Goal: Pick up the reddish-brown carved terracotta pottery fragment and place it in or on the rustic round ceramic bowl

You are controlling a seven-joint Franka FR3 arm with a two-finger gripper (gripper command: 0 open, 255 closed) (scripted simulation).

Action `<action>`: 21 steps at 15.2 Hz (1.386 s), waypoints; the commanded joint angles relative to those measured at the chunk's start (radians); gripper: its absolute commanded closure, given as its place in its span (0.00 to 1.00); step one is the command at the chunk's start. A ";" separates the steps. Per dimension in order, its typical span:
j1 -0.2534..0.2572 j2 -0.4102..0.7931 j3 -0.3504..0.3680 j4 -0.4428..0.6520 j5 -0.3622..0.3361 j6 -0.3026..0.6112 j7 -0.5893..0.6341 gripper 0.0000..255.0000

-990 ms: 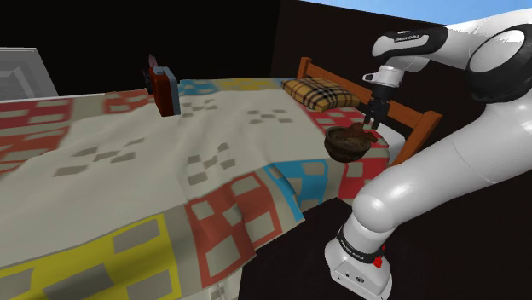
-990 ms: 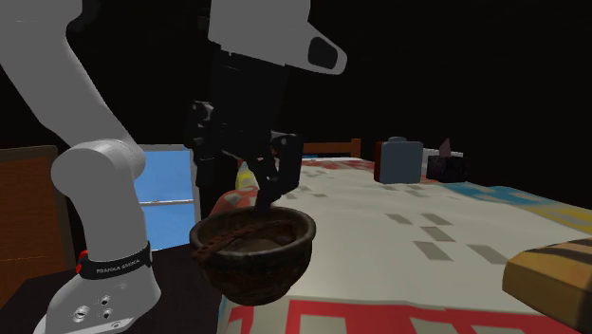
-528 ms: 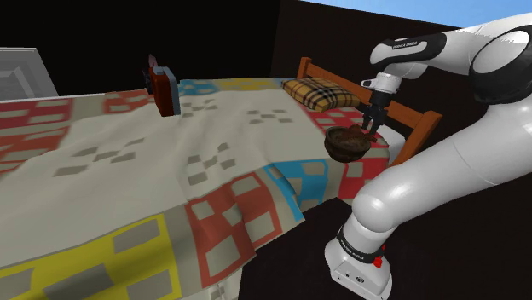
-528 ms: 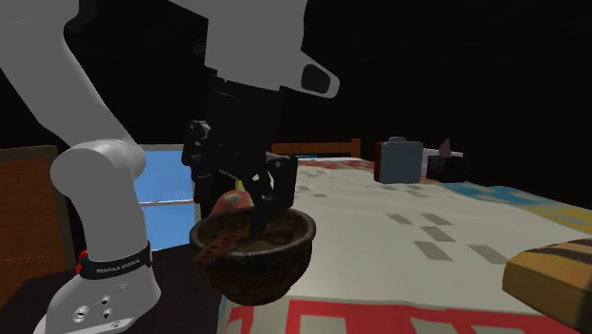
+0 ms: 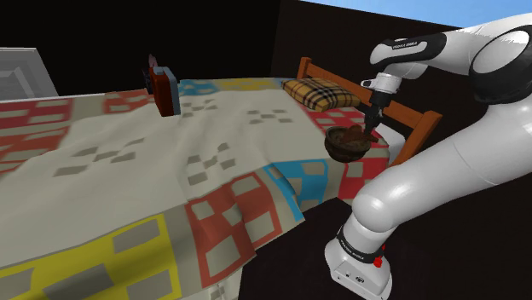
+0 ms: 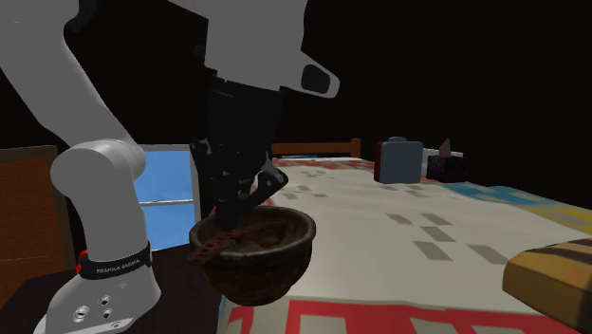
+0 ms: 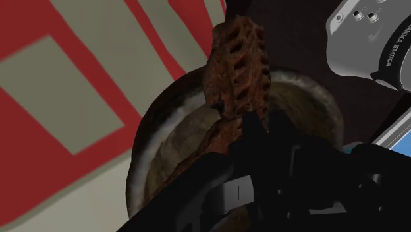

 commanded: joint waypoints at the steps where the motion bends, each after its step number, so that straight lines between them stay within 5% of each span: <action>1: 0.000 0.000 0.000 -0.001 0.000 0.000 0.000 1.00; 6: 0.000 0.000 0.000 -0.001 0.000 0.000 0.000 1.00; 7: 0.000 0.000 0.000 -0.001 0.000 0.000 0.000 0.00; 9: -0.109 -0.226 0.088 -0.150 -0.165 0.167 0.058 0.00; 10: -0.137 -0.266 0.105 -0.182 -0.193 0.202 0.063 0.00; 21: -0.138 -0.240 0.061 -0.261 -0.217 0.309 0.065 0.00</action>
